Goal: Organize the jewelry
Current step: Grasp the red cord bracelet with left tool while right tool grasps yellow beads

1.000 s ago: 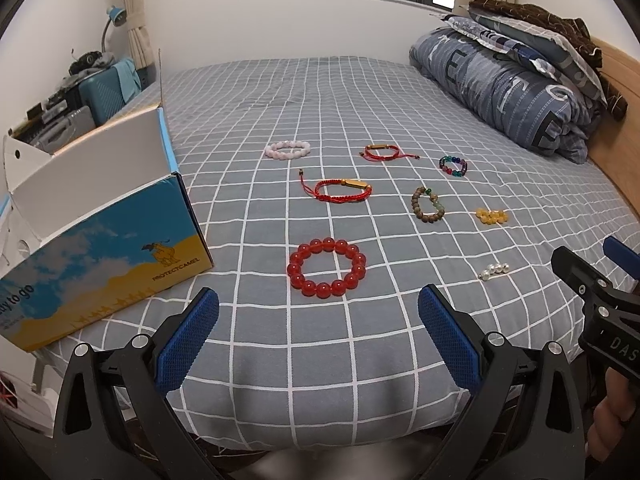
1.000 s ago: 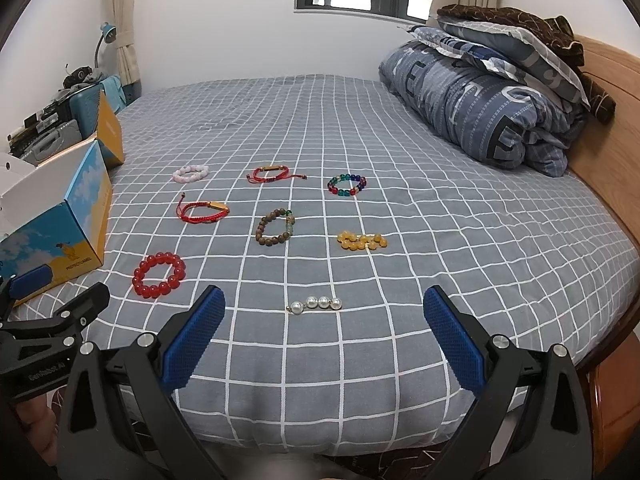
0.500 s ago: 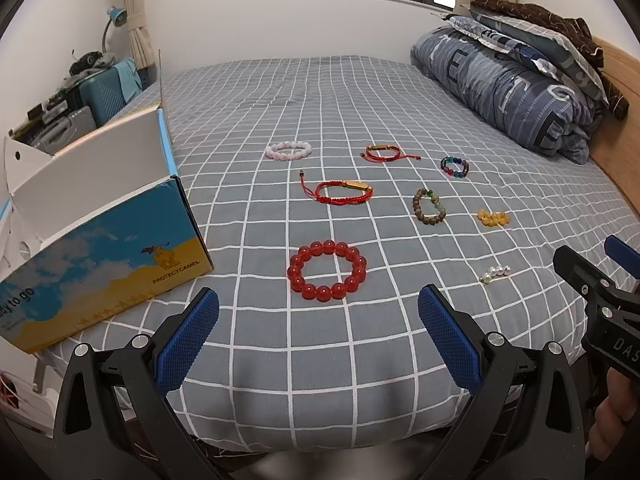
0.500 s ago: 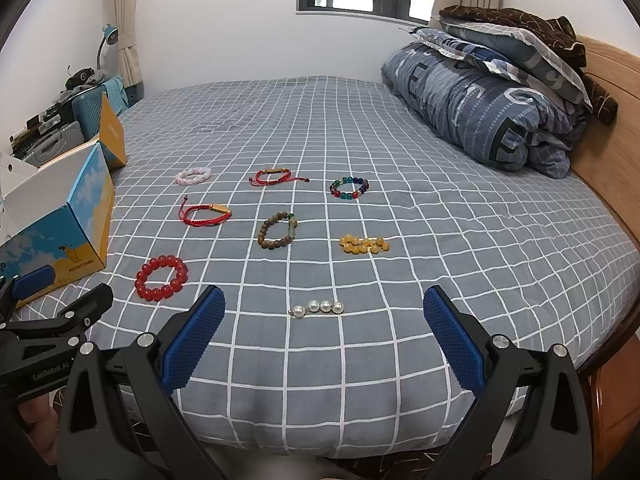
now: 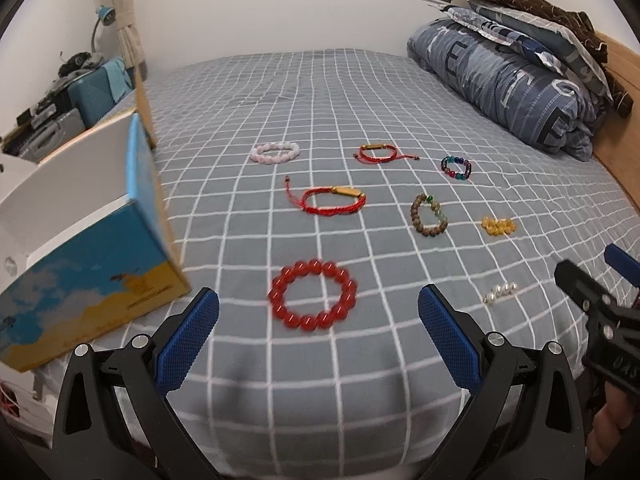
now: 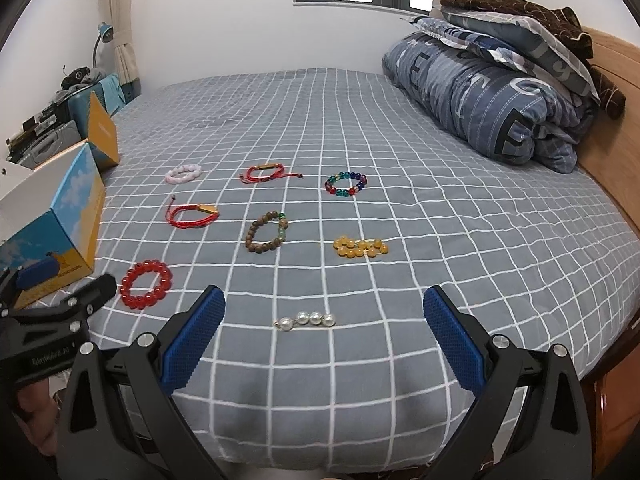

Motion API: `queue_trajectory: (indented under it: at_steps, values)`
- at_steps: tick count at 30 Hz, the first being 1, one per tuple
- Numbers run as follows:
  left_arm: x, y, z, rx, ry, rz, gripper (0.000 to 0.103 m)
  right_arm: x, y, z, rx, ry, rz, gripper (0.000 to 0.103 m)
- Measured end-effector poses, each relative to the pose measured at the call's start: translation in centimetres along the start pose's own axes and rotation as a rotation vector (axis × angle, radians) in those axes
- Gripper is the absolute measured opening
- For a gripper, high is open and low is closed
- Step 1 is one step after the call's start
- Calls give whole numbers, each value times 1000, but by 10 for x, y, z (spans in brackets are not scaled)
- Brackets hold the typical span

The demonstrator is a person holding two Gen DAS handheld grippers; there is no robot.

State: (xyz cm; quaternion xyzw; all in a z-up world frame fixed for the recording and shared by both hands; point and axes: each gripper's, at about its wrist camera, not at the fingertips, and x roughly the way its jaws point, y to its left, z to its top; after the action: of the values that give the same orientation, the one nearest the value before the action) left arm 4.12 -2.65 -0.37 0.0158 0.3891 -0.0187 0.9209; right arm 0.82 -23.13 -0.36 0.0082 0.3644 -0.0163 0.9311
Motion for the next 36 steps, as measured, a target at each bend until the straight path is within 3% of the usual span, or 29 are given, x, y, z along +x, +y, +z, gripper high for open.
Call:
queue_trajectory:
  at_steps: [7, 20, 28, 36]
  values:
    - [60, -6, 41, 0, 34, -47, 97, 33, -12, 18, -47, 32, -19, 96]
    - [157, -6, 79, -26, 215, -47, 97, 128, -30, 33, -43, 157, 35, 95]
    - [186, -7, 84, 23, 252, -9, 97, 167, -39, 36, -2, 218, 38, 92]
    - [191, -6, 86, 27, 264, 0, 97, 178, -39, 32, -10, 235, 30, 83]
